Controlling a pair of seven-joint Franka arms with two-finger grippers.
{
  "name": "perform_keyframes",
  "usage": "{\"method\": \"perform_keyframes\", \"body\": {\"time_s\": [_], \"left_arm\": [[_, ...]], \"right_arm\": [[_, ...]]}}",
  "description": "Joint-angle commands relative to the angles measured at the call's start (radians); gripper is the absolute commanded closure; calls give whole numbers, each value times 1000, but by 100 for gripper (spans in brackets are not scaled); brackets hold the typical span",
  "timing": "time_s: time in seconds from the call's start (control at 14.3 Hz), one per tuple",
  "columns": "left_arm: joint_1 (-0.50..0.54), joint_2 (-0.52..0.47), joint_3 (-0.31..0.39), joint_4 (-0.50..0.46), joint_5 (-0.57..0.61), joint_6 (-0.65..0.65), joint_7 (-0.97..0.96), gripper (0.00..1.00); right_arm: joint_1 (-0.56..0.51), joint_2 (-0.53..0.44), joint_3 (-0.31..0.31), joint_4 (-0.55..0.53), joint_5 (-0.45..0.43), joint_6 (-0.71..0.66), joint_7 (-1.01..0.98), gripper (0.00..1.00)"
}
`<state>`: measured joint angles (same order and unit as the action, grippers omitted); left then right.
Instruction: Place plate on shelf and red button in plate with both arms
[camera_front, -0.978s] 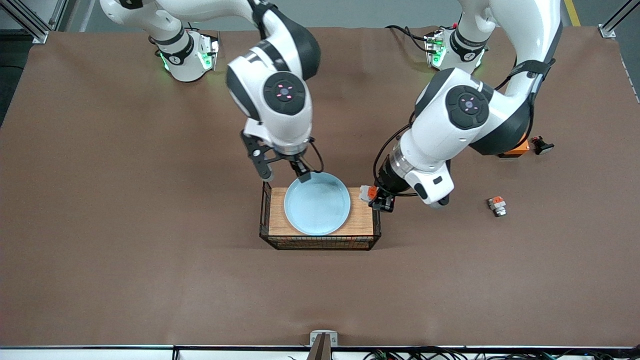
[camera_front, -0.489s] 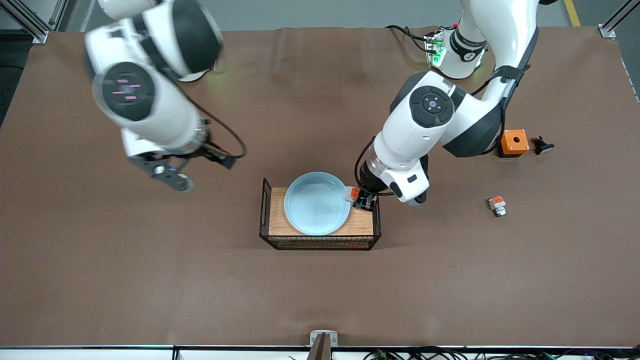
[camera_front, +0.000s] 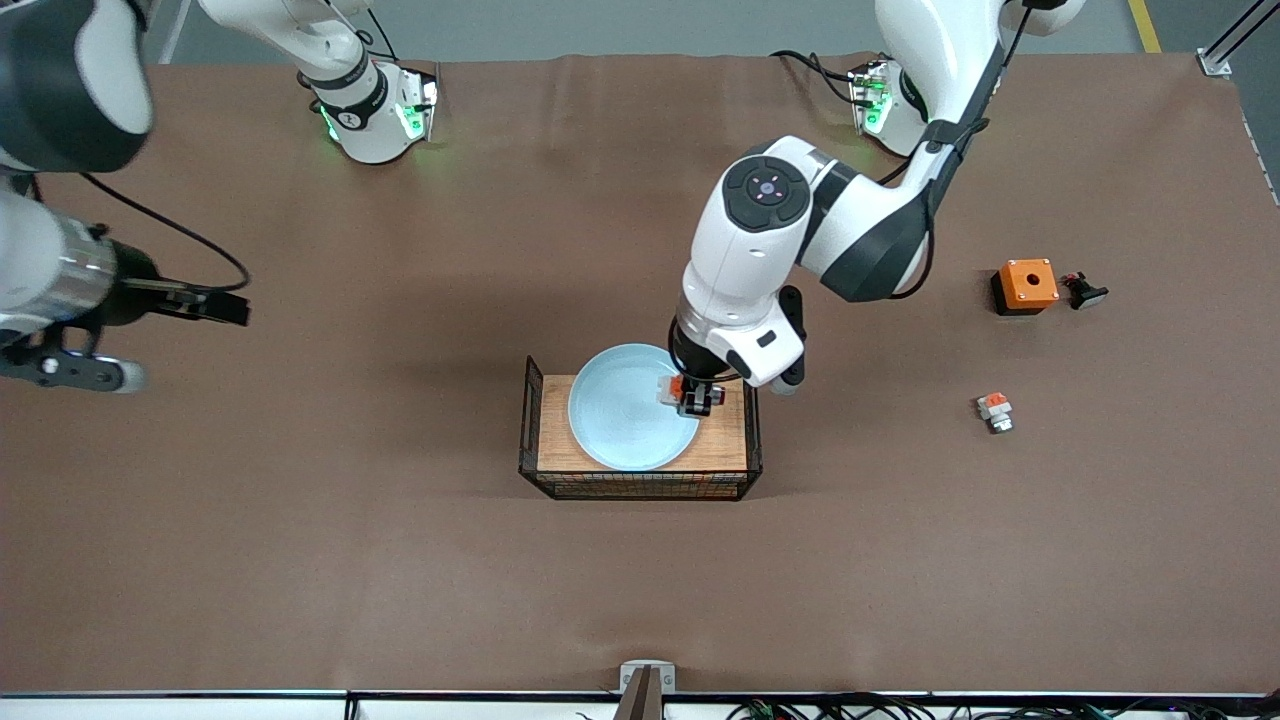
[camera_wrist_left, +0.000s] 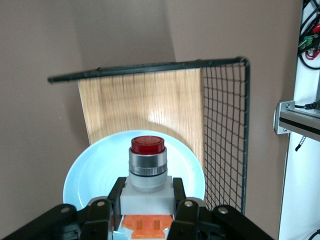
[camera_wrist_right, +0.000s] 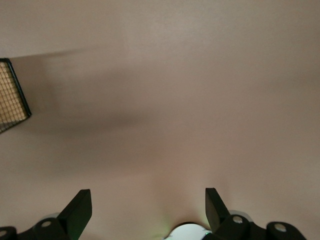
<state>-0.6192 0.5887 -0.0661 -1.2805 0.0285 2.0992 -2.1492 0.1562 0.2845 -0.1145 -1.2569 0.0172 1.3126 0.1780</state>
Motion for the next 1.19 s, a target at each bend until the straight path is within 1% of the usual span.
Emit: {"method": "perform_keyframes", "body": {"time_s": [0.0,0.14,0.28,0.35,0.63,0.84,1.12], "left_arm": [[-33,65,15,81,14,-2,-32,70],[-34,92,8,98,11,11,-55,70],[-50,103,11,101,11,70,-70,70],[-51,112,11,101,11,91,-70,70],[-67,137,17,99,11,163,-69,70],[-68,158,19,98,13,180,-63,70],[-68,184,19,93,16,200,-57,70]], "right_arm": [[-50,-56,22,-76,-23,36,-98,0],[-73,-99,22,-158,-55,89,-132,0],[-98,-166,24,-298,-56,198,-149,0],[-99,-188,24,-332,-56,224,-170,0],[-112,-185,22,-329,-57,228,-180,0],[-133,-182,22,-308,-57,224,-180,0],[-135,-180,22,-305,-56,228,-176,0]]}}
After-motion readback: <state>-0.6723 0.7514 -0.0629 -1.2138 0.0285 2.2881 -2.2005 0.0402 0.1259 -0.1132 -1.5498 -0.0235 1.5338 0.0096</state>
